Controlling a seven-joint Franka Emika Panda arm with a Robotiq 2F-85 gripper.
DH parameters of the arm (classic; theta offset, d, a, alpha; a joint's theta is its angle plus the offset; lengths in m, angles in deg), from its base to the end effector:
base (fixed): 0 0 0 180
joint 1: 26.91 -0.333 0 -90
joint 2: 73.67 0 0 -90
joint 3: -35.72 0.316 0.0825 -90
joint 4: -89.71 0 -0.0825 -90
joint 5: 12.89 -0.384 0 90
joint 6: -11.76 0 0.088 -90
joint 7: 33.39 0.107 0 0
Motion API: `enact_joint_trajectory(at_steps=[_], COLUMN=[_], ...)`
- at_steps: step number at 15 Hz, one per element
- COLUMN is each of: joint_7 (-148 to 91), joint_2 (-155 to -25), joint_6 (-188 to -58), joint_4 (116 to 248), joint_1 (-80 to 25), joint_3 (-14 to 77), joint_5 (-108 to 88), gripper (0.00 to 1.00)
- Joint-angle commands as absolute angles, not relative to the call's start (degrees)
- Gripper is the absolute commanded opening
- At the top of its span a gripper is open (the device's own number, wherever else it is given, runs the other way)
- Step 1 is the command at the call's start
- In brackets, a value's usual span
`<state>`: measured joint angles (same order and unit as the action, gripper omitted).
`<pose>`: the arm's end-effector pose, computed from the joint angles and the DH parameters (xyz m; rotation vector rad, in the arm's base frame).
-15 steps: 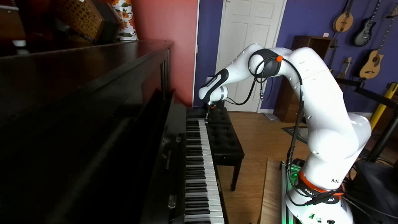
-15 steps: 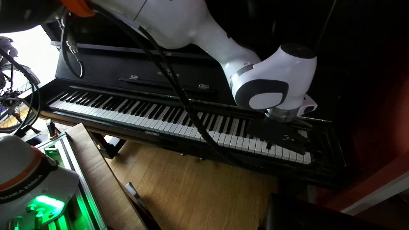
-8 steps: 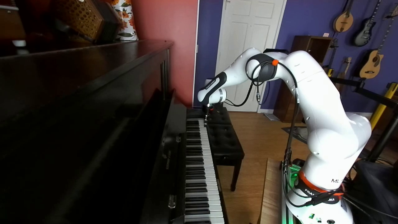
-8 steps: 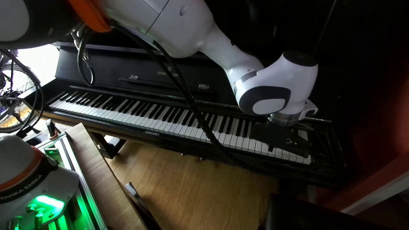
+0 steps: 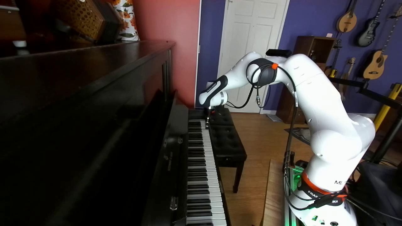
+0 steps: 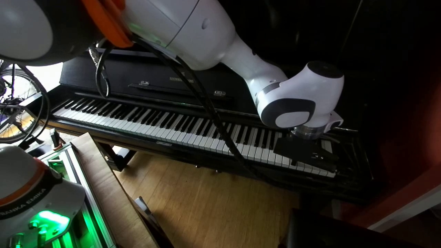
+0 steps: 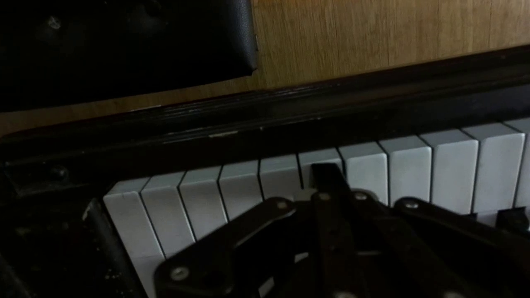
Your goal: Press one key on the right side of the keyboard
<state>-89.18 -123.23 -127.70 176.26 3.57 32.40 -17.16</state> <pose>0.5971 -0.3915 0.1547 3.0554 0.5406 0.0738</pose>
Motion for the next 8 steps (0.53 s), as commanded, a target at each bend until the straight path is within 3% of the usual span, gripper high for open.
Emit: enact_joint_trajectory(at_steps=[1, 8], joint_7=[-91.2, -92.47], joint_2=[-125.21, -126.52], joint_6=[-127.1, -126.07], joint_4=[173.95, 172.66], joint_1=[4.78, 4.54], joint_3=[33.63, 33.97], joint_5=[-17.33, -17.12], gripper=[0.0, 0.0])
